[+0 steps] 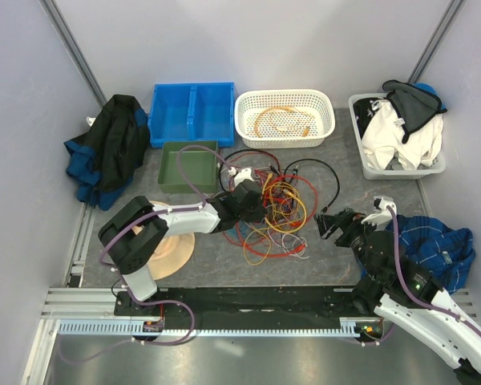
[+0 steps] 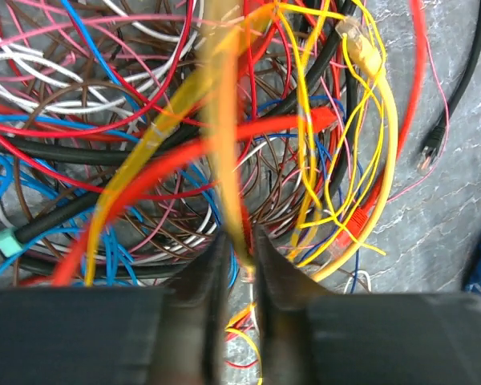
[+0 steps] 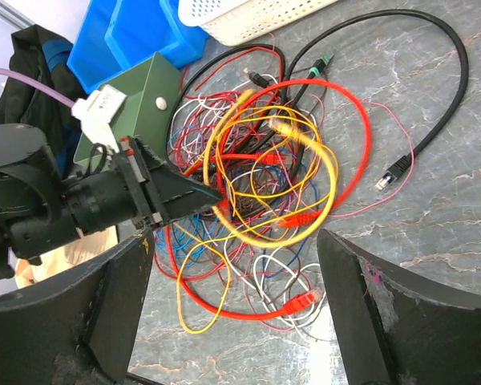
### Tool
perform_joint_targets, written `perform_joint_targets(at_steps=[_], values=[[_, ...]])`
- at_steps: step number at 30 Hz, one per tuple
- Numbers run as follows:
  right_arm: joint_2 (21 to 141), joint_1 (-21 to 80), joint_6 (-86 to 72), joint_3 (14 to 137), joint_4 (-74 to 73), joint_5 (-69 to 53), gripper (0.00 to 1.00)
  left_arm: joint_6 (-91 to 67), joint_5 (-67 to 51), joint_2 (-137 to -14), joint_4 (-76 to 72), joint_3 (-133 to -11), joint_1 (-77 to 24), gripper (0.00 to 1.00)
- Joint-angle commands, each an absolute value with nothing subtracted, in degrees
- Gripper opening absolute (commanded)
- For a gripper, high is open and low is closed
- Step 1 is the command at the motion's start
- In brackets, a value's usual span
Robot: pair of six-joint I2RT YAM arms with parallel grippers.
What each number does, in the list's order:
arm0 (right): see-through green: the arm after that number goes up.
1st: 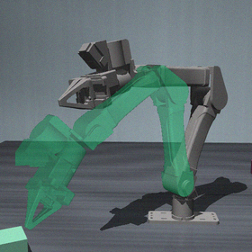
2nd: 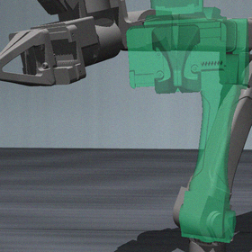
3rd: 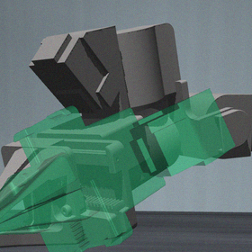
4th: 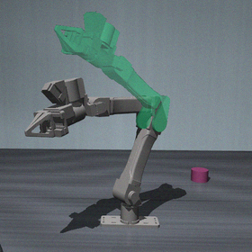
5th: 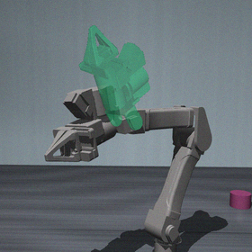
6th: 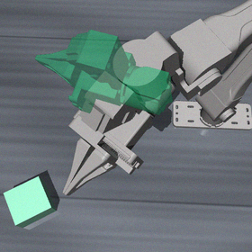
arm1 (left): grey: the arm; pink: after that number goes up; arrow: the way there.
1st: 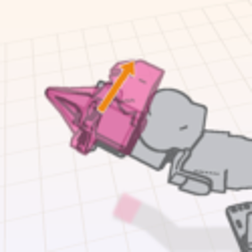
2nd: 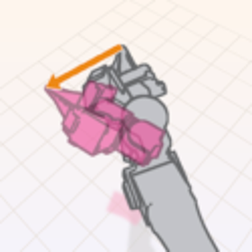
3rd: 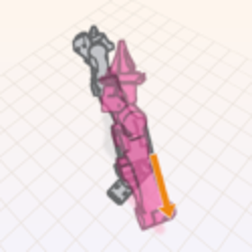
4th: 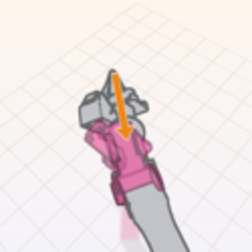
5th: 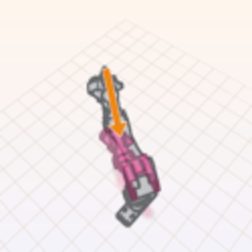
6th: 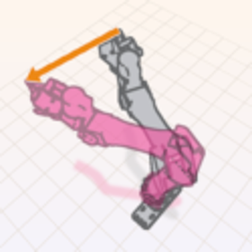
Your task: Untangle the cables
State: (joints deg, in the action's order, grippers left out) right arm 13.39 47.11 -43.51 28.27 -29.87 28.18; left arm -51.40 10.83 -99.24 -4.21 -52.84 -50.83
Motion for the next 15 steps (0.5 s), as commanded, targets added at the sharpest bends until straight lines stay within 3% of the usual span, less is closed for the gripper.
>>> perform_joint_targets(at_steps=[1,9,15], values=[[13.62,47.20,-43.33,29.27,-29.45,29.27,0.90,-45.28,13.53,-92.65,-5.11,-54.84,-50.98,0.02],[16.17,47.20,-42.28,29.44,-26.20,28.21,0.90,-30.52,13.01,-76.49,5.18,-59.94,-50.98,0.02],[16.61,47.20,-39.03,31.28,-22.16,26.81,0.90,-25.32,12.31,-73.30,12.74,-65.74,-50.98,0.02]])
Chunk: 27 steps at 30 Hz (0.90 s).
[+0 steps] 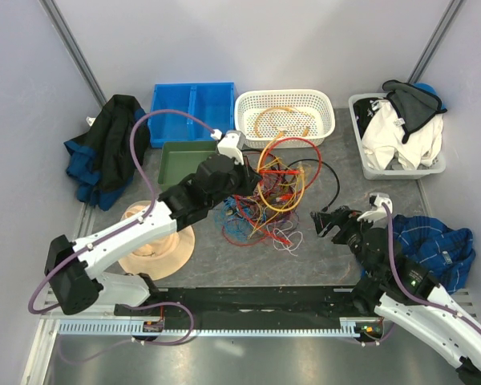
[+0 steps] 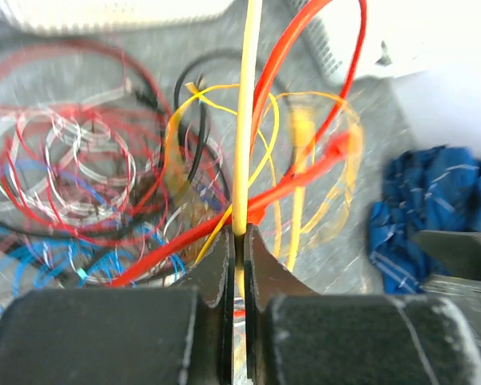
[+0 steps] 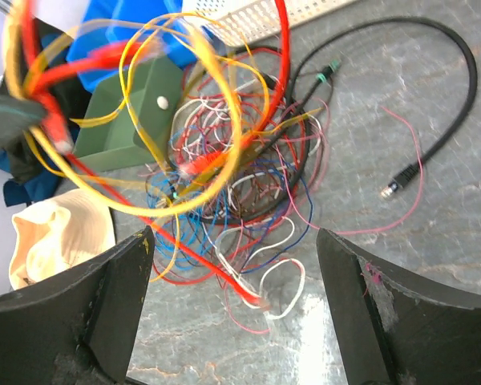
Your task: Untangle the cables
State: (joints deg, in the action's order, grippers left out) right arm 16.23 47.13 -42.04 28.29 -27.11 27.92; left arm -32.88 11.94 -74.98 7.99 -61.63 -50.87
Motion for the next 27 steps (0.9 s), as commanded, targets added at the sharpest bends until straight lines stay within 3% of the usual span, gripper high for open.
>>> perform_joint_targets(at_steps=[1,7,15,27], values=[[16.70,47.20,-38.41,31.64,-21.71,26.55,0.90,-24.79,12.13,-73.04,13.35,-67.05,-50.98,0.02],[18.80,47.20,-34.37,33.84,-15.04,22.07,0.90,-22.50,10.03,-73.65,16.52,-70.66,-50.98,0.02],[32.15,47.20,-30.77,35.85,-6.68,8.63,0.86,-25.22,3.87,-77.16,16.70,-72.77,-50.98,0.02],[36.65,47.20,-25.93,36.12,-1.76,13.09,0.85,-25.49,0.62,-77.61,17.23,-72.25,-51.06,0.02]])
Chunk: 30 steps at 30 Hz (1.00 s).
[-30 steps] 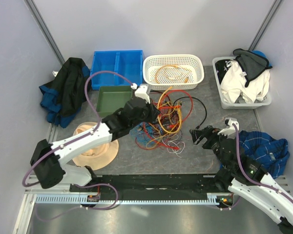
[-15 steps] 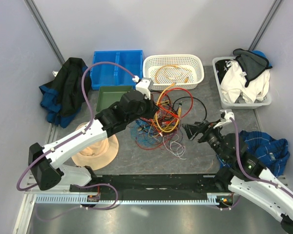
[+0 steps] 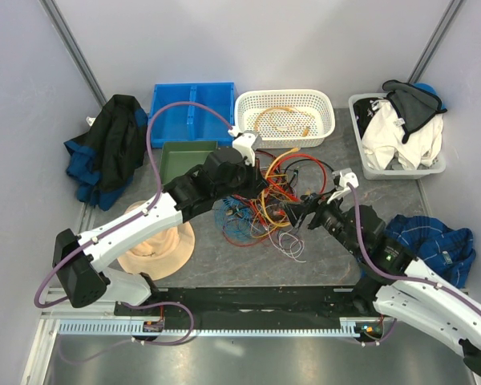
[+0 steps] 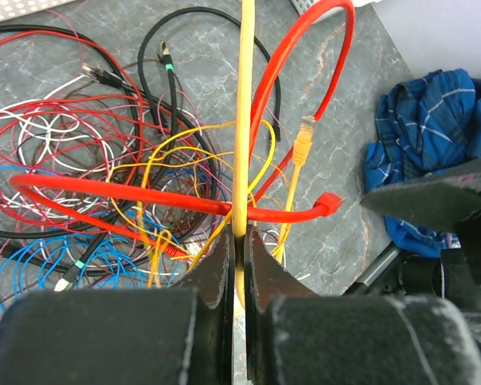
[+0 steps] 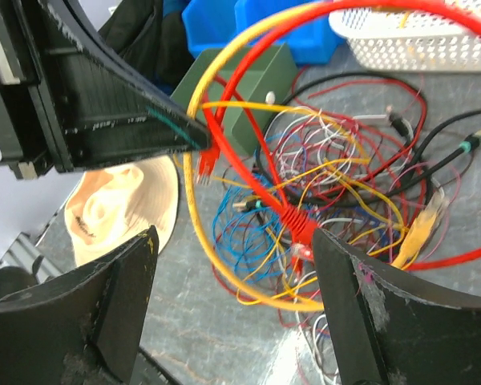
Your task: Untangle the cables
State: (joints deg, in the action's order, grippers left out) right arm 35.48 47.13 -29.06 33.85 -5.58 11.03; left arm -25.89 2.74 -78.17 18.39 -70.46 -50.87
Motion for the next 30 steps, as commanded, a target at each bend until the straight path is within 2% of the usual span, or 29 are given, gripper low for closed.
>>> perform_joint_targets(at_steps=[1,7,10,13,14,15,16,17,19,21,22,30], values=[[37.43,47.20,-25.41,36.21,-1.50,13.53,0.85,-25.58,0.27,-77.43,17.23,-72.07,-51.06,0.02],[43.23,47.20,-20.13,38.84,-2.81,15.82,0.83,-25.05,0.18,-76.47,17.40,-71.37,-51.06,0.02],[46.30,47.20,-19.16,40.07,-3.25,14.59,0.76,-24.87,0.18,-75.76,17.40,-70.84,-51.06,0.02],[48.68,47.20,-19.34,40.61,-2.73,13.54,0.53,-24.79,0.18,-75.67,17.40,-70.66,-51.06,0.02],[48.78,47.20,-19.68,40.95,-2.72,13.62,0.34,-24.70,0.18,-75.76,17.40,-70.66,-51.06,0.02],[48.78,47.20,-19.95,41.04,-2.81,13.97,0.24,-24.61,0.18,-75.85,18.01,-70.75,-51.06,0.02],[47.82,47.20,-20.56,41.22,-2.99,14.24,0.16,-24.52,0.44,-75.94,18.80,-70.93,-51.06,0.05],[47.12,47.20,-20.74,41.57,-3.34,14.67,0.02,-24.09,0.96,-75.94,19.59,-71.28,-51.06,0.29],[44.75,47.20,-21.18,42.53,-4.74,16.34,0.00,-23.56,3.50,-75.76,22.39,-72.07,-51.06,0.59],[43.69,47.20,-21.01,44.90,-7.72,16.79,0.00,-23.38,6.05,-75.59,24.42,-72.68,-51.06,0.97],[43.16,47.20,-21.01,45.96,-8.95,17.05,0.00,-23.20,8.59,-75.15,25.30,-72.77,-50.98,1.00],[42.71,47.20,-23.29,53.96,-19.50,16.53,0.00,-26.01,22.14,-69.88,27.69,-68.48,-50.98,1.00]])
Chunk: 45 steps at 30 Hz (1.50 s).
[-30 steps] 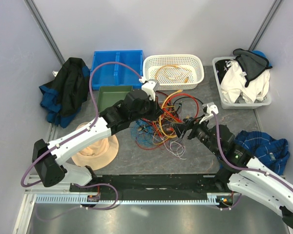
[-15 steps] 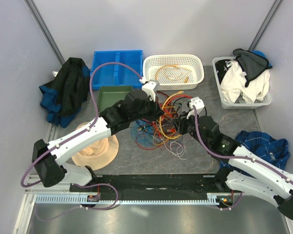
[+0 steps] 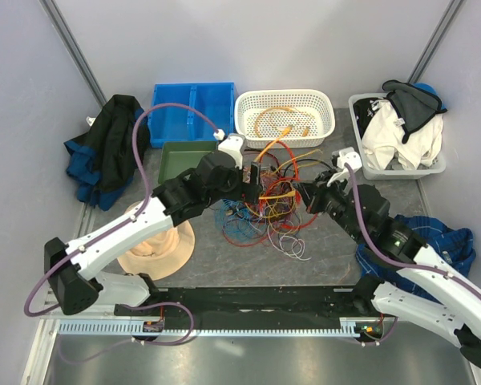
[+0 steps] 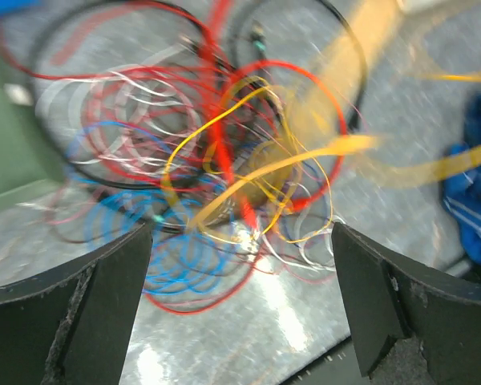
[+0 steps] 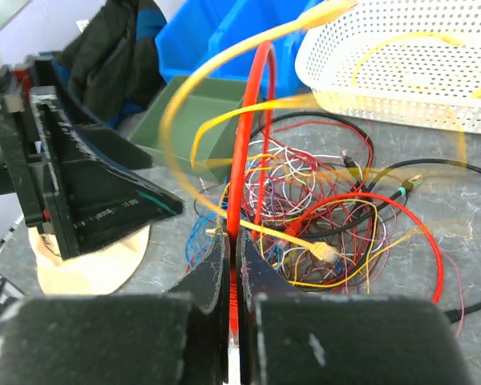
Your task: Untangle the cables
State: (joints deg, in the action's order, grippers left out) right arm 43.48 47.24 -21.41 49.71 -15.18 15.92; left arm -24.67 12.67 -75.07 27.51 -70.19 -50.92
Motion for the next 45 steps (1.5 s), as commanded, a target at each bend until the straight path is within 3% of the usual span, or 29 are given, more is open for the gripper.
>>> perform_joint_targets(at_steps=[1,8,14,28,40,42,45], values=[[42.98,47.28,-23.46,54.66,-20.64,16.35,0.00,-26.36,24.50,-69.00,27.25,-67.86,-51.06,1.00],[40.96,47.20,-23.99,56.96,-28.47,15.73,0.00,-26.54,30.58,-60.30,19.53,-61.63,-50.98,0.98],[37.00,47.28,-24.70,56.25,-30.50,15.03,0.00,-22.77,25.85,-57.57,7.58,-56.61,-50.89,1.00],[33.93,47.11,-25.75,59.50,-32.96,8.27,0.00,-13.20,10.90,-66.79,-26.35,-48.34,-50.89,1.00],[33.66,47.20,-27.16,62.05,-33.66,4.31,0.00,-11.25,7.30,-82.07,-29.88,-55.01,-50.54,0.99],[33.75,47.20,-27.16,61.96,-33.66,4.22,0.00,-10.81,7.12,-83.40,-29.97,-56.16,-50.36,0.96],[33.49,47.20,-27.33,61.35,-33.93,4.66,0.00,-10.46,2.31,-84.55,-29.80,-57.92,-48.87,0.79]])
